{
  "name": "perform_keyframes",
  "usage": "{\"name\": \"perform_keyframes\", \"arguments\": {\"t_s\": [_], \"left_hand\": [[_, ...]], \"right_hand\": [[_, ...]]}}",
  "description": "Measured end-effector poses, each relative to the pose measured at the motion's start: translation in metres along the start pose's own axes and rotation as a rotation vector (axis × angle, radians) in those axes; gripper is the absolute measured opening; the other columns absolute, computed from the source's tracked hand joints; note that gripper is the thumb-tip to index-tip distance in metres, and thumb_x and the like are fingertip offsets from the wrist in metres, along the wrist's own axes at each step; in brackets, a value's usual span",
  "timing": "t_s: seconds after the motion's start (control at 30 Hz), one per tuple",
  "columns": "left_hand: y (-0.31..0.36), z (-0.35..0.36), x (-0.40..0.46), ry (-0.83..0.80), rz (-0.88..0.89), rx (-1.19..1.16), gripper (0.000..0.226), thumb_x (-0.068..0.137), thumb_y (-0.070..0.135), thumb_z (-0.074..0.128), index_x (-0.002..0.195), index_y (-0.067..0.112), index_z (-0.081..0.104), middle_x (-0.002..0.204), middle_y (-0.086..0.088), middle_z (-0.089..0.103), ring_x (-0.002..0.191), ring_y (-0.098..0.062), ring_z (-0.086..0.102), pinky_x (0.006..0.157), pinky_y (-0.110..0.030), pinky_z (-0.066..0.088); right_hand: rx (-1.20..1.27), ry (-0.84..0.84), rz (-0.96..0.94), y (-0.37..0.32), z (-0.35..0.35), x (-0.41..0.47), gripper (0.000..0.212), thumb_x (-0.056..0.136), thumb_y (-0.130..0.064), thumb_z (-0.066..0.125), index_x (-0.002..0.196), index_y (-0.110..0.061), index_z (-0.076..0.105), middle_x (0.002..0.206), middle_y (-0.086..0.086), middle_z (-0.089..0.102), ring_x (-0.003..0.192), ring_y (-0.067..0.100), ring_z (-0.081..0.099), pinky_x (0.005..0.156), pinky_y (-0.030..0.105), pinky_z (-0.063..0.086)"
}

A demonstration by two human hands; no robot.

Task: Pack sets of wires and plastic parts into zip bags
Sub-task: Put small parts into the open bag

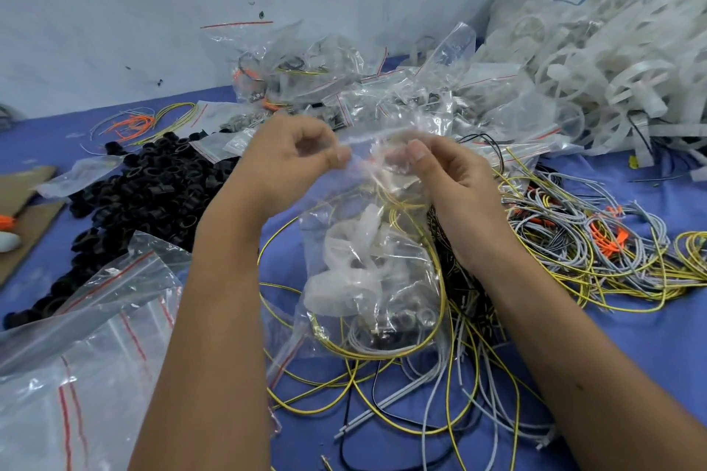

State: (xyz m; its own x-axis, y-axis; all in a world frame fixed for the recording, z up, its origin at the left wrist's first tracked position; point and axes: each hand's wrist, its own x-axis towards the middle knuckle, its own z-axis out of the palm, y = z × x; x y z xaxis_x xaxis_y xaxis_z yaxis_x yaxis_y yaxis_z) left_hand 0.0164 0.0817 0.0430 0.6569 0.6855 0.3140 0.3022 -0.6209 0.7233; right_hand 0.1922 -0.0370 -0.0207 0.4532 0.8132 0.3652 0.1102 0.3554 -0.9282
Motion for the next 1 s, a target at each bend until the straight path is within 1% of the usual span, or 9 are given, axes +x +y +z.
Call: {"name": "perform_keyframes", "arguments": {"t_s": [0.07, 0.2, 0.27, 0.33, 0.4, 0.47, 0.63, 0.8, 1.0], "left_hand": [[0.000, -0.005, -0.002, 0.133, 0.034, -0.147, 0.016, 0.097, 0.007, 0.068, 0.081, 0.003, 0.069, 0.078, -0.014, 0.070, 0.068, -0.008, 0.059, 0.060, -0.017, 0.048], [-0.003, -0.010, 0.002, 0.301, 0.114, -0.405, 0.019, 0.100, 0.013, 0.060, 0.082, 0.009, 0.065, 0.072, -0.005, 0.067, 0.066, -0.022, 0.064, 0.067, -0.034, 0.057], [-0.005, -0.006, 0.005, 0.395, 0.091, -0.479, 0.024, 0.101, 0.017, 0.060, 0.077, 0.016, 0.065, 0.069, -0.001, 0.067, 0.059, -0.020, 0.062, 0.064, -0.038, 0.055], [-0.009, 0.000, 0.007, 0.461, 0.050, -0.529, 0.030, 0.103, 0.020, 0.060, 0.073, 0.019, 0.063, 0.069, -0.006, 0.065, 0.059, -0.024, 0.058, 0.063, -0.041, 0.051], [-0.017, 0.004, 0.010, 0.495, -0.041, -0.557, 0.029, 0.104, 0.021, 0.059, 0.076, 0.016, 0.061, 0.075, -0.015, 0.058, 0.065, -0.026, 0.052, 0.064, -0.039, 0.048], [-0.025, 0.004, 0.011, 0.488, -0.201, -0.491, 0.023, 0.106, 0.026, 0.057, 0.087, 0.013, 0.059, 0.080, -0.013, 0.057, 0.066, -0.020, 0.052, 0.062, -0.031, 0.046], [-0.040, -0.008, -0.004, 0.108, -0.689, -0.435, 0.068, 0.095, 0.075, 0.043, 0.134, 0.021, 0.058, 0.109, -0.010, 0.074, 0.079, -0.025, 0.077, 0.060, -0.031, 0.058], [-0.033, -0.012, -0.007, -0.094, -0.728, -0.495, 0.076, 0.083, 0.085, 0.046, 0.126, 0.024, 0.065, 0.099, -0.007, 0.080, 0.078, -0.032, 0.078, 0.054, -0.034, 0.060], [-0.021, 0.001, 0.034, 0.424, -0.602, -0.705, 0.035, 0.095, 0.040, 0.071, 0.104, 0.006, 0.069, 0.093, -0.015, 0.075, 0.069, -0.024, 0.071, 0.061, -0.039, 0.063]], "right_hand": [[-0.036, -0.121, 0.074, -0.002, 0.002, -0.001, 0.034, 0.092, -0.047, 0.068, 0.113, -0.021, 0.073, 0.096, -0.005, 0.076, 0.087, 0.011, 0.070, 0.073, 0.026, 0.057], [-0.230, -0.426, 0.152, -0.001, 0.007, -0.009, 0.059, 0.071, -0.063, 0.078, 0.121, -0.032, 0.070, 0.106, -0.014, 0.074, 0.094, 0.003, 0.069, 0.085, 0.028, 0.052], [-0.242, -0.488, 0.168, -0.001, 0.010, -0.012, 0.063, 0.069, -0.048, 0.088, 0.126, -0.040, 0.063, 0.114, -0.012, 0.075, 0.102, 0.006, 0.072, 0.089, 0.035, 0.058], [-0.193, -0.497, 0.153, -0.001, 0.015, -0.015, 0.048, 0.078, -0.021, 0.088, 0.117, -0.036, 0.065, 0.095, -0.007, 0.077, 0.075, 0.009, 0.074, 0.060, 0.032, 0.059], [-0.181, -0.411, 0.145, 0.000, 0.018, -0.016, 0.027, 0.087, -0.003, 0.078, 0.108, -0.018, 0.070, 0.074, 0.001, 0.074, 0.056, 0.014, 0.066, 0.047, 0.030, 0.051], [-0.138, -0.312, 0.177, 0.002, 0.016, -0.013, 0.014, 0.091, 0.002, 0.071, 0.100, -0.007, 0.074, 0.077, 0.017, 0.074, 0.064, 0.023, 0.064, 0.056, 0.035, 0.051], [0.015, -0.153, 0.213, 0.004, 0.016, -0.008, 0.029, 0.092, 0.009, 0.066, 0.087, -0.016, 0.081, 0.086, 0.008, 0.079, 0.076, 0.015, 0.070, 0.073, 0.024, 0.057], [0.107, 0.101, 0.300, 0.004, 0.028, 0.017, 0.024, 0.092, 0.006, 0.066, 0.087, -0.013, 0.078, 0.086, 0.006, 0.078, 0.081, 0.020, 0.070, 0.083, 0.038, 0.057], [0.117, 0.180, 0.344, -0.003, 0.053, 0.094, 0.019, 0.096, 0.002, 0.064, 0.084, -0.010, 0.072, 0.082, 0.010, 0.068, 0.077, 0.027, 0.062, 0.064, 0.036, 0.048]]}}
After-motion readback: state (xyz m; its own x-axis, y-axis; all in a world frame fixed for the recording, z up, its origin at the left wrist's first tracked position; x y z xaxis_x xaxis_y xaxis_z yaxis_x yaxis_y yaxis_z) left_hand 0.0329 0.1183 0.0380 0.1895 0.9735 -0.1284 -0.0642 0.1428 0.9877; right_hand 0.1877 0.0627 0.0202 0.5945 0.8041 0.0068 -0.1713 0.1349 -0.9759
